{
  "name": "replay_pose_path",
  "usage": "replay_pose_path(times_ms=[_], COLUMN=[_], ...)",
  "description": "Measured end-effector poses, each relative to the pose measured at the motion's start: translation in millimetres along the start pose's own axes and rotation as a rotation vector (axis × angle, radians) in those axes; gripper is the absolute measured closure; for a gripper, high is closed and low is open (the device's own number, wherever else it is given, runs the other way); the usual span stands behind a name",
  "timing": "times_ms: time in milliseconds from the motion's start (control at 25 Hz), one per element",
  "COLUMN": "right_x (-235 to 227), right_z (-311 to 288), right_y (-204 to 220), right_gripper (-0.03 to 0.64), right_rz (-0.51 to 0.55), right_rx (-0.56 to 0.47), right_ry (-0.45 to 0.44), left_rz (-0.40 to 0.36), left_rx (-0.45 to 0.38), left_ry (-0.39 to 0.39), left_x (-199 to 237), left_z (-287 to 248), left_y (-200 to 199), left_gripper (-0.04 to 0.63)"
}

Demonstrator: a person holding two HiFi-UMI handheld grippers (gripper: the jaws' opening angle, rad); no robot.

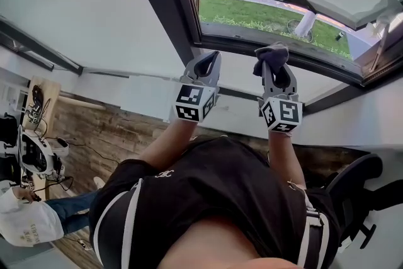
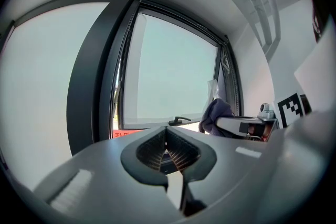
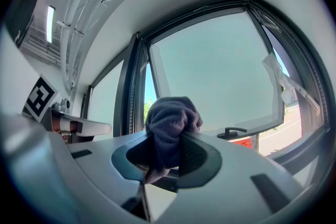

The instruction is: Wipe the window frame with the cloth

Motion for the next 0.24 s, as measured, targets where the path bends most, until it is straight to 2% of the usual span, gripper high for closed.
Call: replay_pose_path(times_ms=[240], right_x=[0.4], right_z=[-2.2], right_y=[2.3], right_gripper=[0.509], right_rz=[0.003], right_rx=[0.004], right_ry=[-0.004], left_rz=[0.007], left_rx=[0.002], left_ry=[-0.006], left_x=[1.8], left_z=[-1.0], left_y=[1.9], left_gripper=[0.586])
Point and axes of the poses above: the fingertips, and each gripper's own axes: z backward along the fingers, x to its left, y out of its underside, the point moved 1 cm from there along z, backward along the fingers, and after that the axes turned 11 degrees about -y, right-handed, at the moved point
